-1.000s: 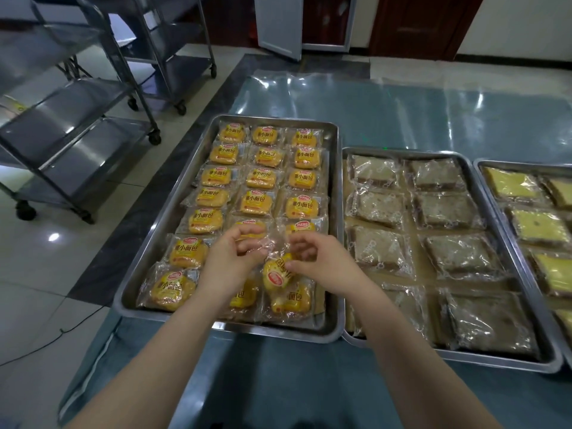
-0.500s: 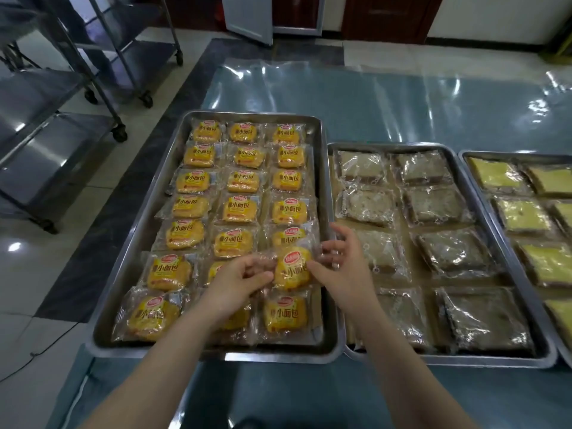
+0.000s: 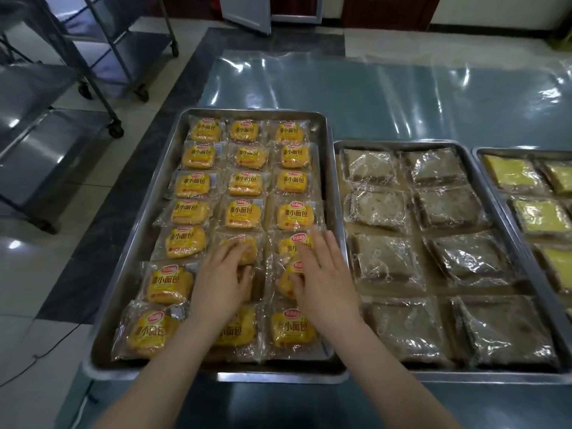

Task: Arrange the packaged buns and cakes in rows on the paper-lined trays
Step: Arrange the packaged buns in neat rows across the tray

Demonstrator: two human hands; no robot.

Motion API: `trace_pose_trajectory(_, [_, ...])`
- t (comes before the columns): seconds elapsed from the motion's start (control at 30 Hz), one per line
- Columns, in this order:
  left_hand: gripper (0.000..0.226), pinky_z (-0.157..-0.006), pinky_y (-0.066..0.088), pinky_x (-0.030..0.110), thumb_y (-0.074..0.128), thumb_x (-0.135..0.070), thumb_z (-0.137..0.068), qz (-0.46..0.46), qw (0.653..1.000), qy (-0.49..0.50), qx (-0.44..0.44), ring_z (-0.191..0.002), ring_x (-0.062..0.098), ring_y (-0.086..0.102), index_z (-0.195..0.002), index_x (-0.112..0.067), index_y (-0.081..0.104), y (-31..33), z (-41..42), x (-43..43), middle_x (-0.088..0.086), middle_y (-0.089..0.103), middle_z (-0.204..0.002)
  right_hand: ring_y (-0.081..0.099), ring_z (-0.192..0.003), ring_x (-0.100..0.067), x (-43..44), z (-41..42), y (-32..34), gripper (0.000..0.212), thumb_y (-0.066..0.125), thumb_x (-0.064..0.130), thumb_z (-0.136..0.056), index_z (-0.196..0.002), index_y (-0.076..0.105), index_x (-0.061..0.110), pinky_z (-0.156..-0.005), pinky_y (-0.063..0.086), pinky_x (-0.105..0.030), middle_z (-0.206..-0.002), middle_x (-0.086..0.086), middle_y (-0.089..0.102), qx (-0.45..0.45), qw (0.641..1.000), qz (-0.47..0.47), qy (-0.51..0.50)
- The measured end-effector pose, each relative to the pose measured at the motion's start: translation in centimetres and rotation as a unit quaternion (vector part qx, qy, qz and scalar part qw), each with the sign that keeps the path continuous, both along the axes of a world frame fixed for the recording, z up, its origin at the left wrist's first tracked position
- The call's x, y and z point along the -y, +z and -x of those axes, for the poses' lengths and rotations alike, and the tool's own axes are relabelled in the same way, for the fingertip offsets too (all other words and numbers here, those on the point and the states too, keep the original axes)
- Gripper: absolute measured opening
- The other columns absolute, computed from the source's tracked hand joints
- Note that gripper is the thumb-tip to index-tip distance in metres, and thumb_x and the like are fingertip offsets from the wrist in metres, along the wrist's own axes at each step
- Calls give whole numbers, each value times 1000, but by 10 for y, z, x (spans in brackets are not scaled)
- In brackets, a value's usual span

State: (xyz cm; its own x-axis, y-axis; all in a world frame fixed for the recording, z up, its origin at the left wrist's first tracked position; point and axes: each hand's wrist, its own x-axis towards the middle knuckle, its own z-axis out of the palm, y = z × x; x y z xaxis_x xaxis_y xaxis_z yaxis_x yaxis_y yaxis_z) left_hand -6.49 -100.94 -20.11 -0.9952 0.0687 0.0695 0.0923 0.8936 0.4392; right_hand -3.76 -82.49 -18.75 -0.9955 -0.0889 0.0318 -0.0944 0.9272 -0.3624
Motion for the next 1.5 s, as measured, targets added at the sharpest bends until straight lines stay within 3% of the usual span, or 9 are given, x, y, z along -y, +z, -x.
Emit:
trace_pose_trajectory(0.17, [57,-115,-1,41,27,-46,-97,156,979,-100,88,-144,22,-2,-149,-34,6,-13,15,0,-1,2,-158,-21,-143,-24,5,34,-11,62,35,45,-99,-152,6,28,-116,-8,-43,-159,-3,-14,60,993,-54,90])
trace_pose_trajectory(0.27, [60,-112,-11,40,16,-53,-96,177,969,-117,123,-141,21,-18,-142,-38,-18,-22,21,5,-2,-20,-153,-23,-142,-28,6,40,-23,69,33,53,-97,-152,0,28,-114,-7,-46,-157,-5,-20,115,988,-48,89])
trace_pose_trajectory(0.37, [64,-110,-15,39,16,-56,-95,186,964,-134,133,-137,21,-28,-138,-39,-27,-26,26,8,-1,-29,-150,-25,-140,-34,6,48,-30,75,34,58,-94,-151,-5,29,-114,-7,-49,-154,-7,-27,142,985,-51,88])
trace_pose_trajectory(0.53, [69,-110,-15,39,17,-63,-91,189,961,-147,141,-132,17,-34,-138,-38,-26,-27,40,9,-1,-33,-148,-30,-137,-38,6,65,-27,83,38,63,-91,-150,-11,30,-114,-7,-52,-151,-7,-35,176,980,-63,70])
trace_pose_trajectory(0.7, [66,-109,-18,35,12,-61,-91,153,967,-149,136,-134,16,-34,-135,-37,-31,-26,38,12,-2,-34,-148,-38,-133,-35,11,57,-27,87,41,63,-89,-148,-17,33,-109,-17,-53,-147,-7,-41,165,984,-46,57])
trace_pose_trajectory(0.83, [64,-110,-16,32,7,-62,-88,129,976,-142,107,-134,11,-34,-136,-42,-30,-22,27,21,-7,-36,-147,-38,-135,-29,8,49,-27,75,35,53,-96,-148,-15,34,-111,-17,-52,-149,-2,-38,115,989,-44,79])
trace_pose_trajectory(1.03, [68,-109,-20,34,-3,-67,-81,158,967,-153,132,-131,12,-39,-137,-40,-32,-25,14,25,-4,-39,-145,-41,-132,-28,9,44,-31,73,35,41,-98,-146,-20,36,-113,-15,-55,-146,-2,-42,172,982,-27,72])
trace_pose_trajectory(1.23, [67,-109,-19,33,8,-62,-88,162,970,-143,114,-134,15,-35,-140,-37,-27,-20,22,17,-1,-34,-149,-45,-130,-27,16,19,-25,75,31,54,-95,-147,-19,33,-104,-23,-56,-150,-1,-37,109,991,-62,51])
trace_pose_trajectory(1.5, [74,-107,-21,36,13,-66,-84,158,972,-144,101,-133,13,-36,-141,-38,-25,-14,-21,15,-4,-39,-146,-44,-131,-28,18,-16,-33,90,25,75,-85,-146,-24,29,-107,-21,-53,-144,-3,-46,164,981,-66,82])
